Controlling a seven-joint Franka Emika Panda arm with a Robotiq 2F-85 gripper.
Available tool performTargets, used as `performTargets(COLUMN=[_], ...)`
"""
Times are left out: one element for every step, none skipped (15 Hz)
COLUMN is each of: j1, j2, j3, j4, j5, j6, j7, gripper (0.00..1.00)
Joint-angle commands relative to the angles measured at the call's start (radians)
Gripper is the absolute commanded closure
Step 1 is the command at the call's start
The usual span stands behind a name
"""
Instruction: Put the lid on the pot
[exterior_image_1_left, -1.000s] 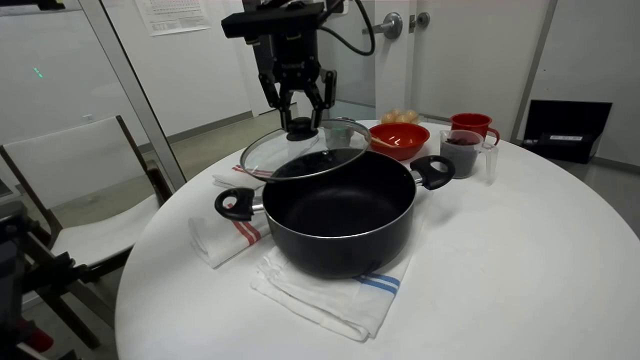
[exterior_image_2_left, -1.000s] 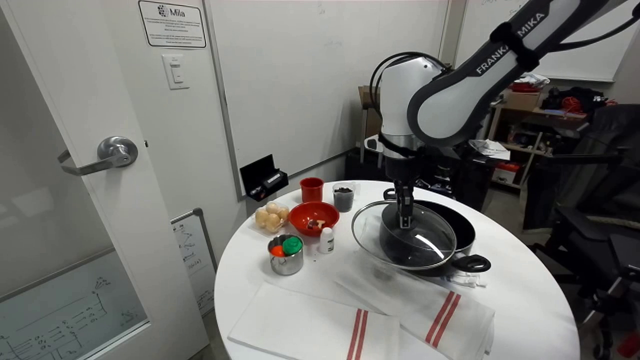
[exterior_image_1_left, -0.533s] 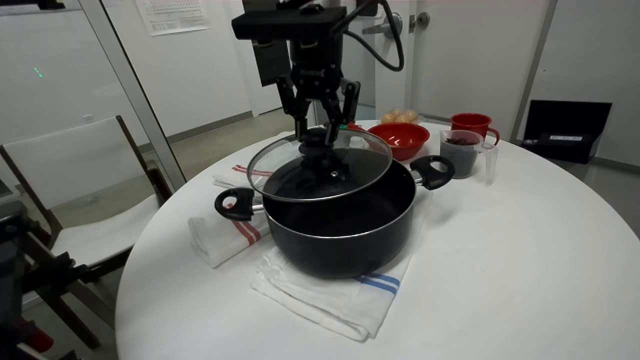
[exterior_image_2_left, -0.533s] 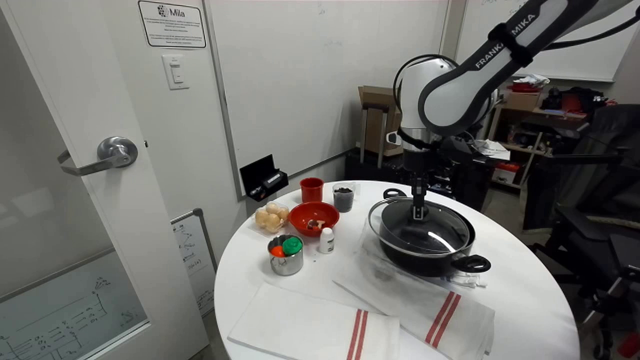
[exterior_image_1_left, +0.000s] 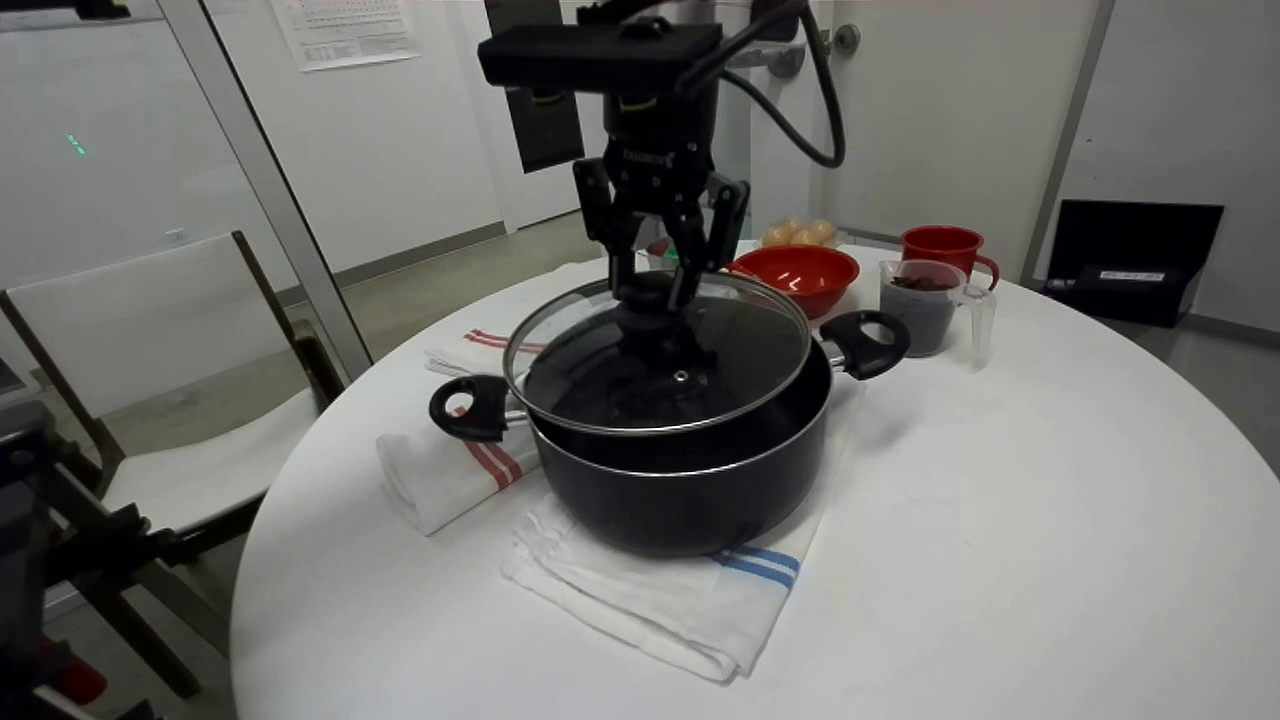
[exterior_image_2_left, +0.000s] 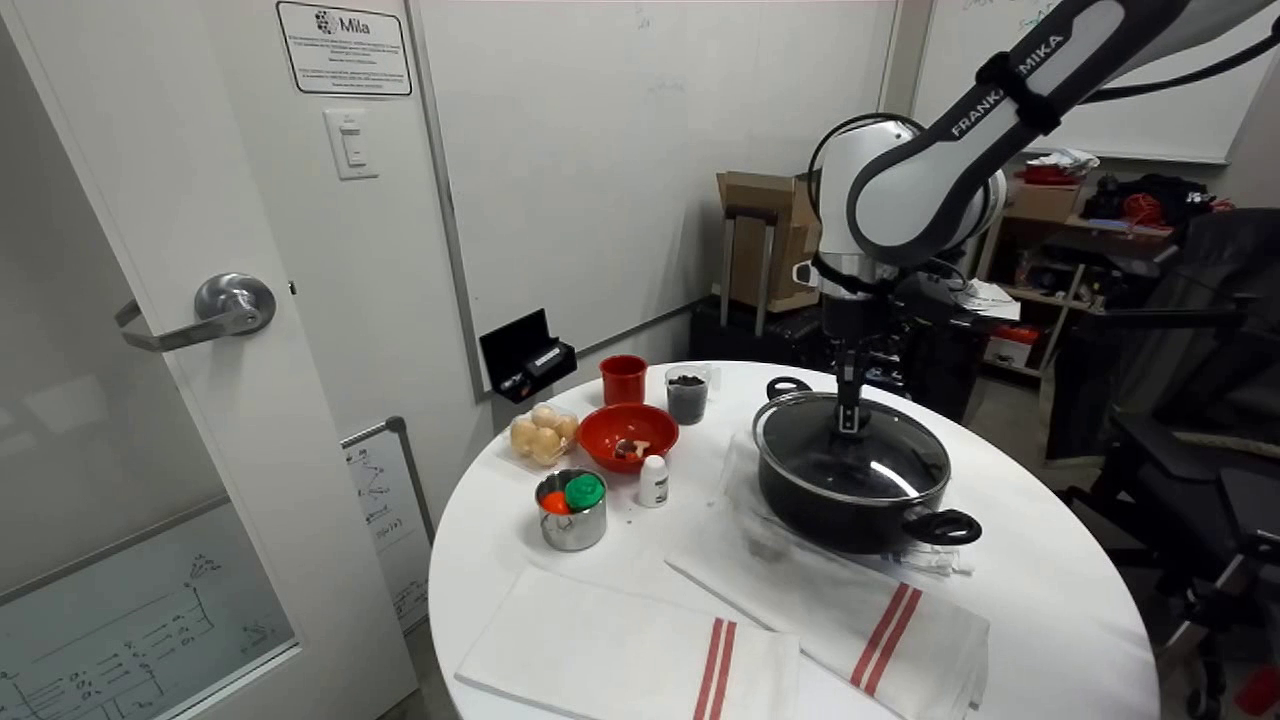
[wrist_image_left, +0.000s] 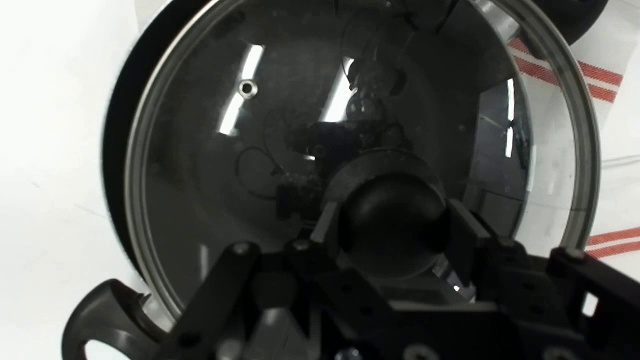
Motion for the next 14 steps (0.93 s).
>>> performTargets(j1=[-0.010, -0.012, -0.015, -0.017, -0.021, -0.025, -0.027, -0.029, -0.030, -0.030, -0.030, -0.031, -0.031, -0.032], j2=[-0.005, -0.002, 0.002, 0.006, 0.009, 0.013, 0.017, 0.022, 0.026, 0.031, 0.035, 0.039, 0.042, 0.044], j3=[-0.009, -0.011, -0.013, -0.014, -0.014, -0.013, -0.013, -0.013, -0.014, -0.014, -0.015, -0.015, -0.016, -0.016], j4=[0.011, 0.015, 0.019, 0.022, 0.026, 0.031, 0.036, 0.042, 0.048, 0.054, 0.059, 0.065, 0.069, 0.072], j5=[0.035, 0.038, 0.041, 0.044, 0.048, 0.053, 0.056, 0.058, 0.059, 0.059, 0.059, 0.059, 0.058, 0.058], j6=[-0.019, -0.021, -0.024, -0.026, -0.025, -0.027, -0.029, -0.031, -0.032, -0.034, -0.035, -0.037, -0.040, -0.042], j7=[0.007, 0.008, 0.009, 0.010, 0.010, 0.009, 0.009, 0.009, 0.011, 0.012, 0.013, 0.015, 0.016, 0.017], gripper=[0.74, 0.74, 0.74, 0.74, 0.74, 0.74, 0.74, 0.74, 0.74, 0.74, 0.74, 0.74, 0.74, 0.74])
